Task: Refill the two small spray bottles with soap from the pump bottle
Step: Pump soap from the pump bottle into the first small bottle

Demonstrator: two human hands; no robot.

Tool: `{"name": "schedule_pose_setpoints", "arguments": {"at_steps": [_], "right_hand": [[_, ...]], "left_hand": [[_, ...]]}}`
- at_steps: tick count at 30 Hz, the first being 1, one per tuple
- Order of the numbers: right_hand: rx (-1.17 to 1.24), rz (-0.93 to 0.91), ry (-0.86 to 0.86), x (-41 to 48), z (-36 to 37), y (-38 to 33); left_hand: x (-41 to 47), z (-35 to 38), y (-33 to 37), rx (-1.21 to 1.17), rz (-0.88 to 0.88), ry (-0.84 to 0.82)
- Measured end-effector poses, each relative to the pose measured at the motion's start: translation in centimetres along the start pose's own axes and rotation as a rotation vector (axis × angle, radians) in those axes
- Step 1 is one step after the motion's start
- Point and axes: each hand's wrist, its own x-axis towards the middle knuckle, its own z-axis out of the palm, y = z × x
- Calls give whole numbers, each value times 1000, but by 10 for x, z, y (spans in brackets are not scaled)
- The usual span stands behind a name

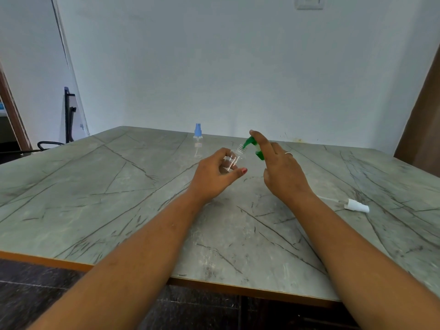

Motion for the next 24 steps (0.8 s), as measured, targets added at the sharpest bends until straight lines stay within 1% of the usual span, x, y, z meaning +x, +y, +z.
{"name": "schedule_pose_setpoints", "arguments": {"at_steps": [9,13,17,21,24], "right_hand": [[-41,43,-9,0,-3,-1],[-67,40,-23,-1,-3,-3],[-79,9,-29,-1,-3,-6],[0,12,7,0,-6,-9],[162,41,79,3,-9,-12]], "left_hand": [[-3,0,2,7,0,-36],[-4,1,3,10,-24,-64],[-4,1,3,-4,-41,-56],[-3,1,9,-3,-3,-20],[-3,2,21,-61,91,81]]}}
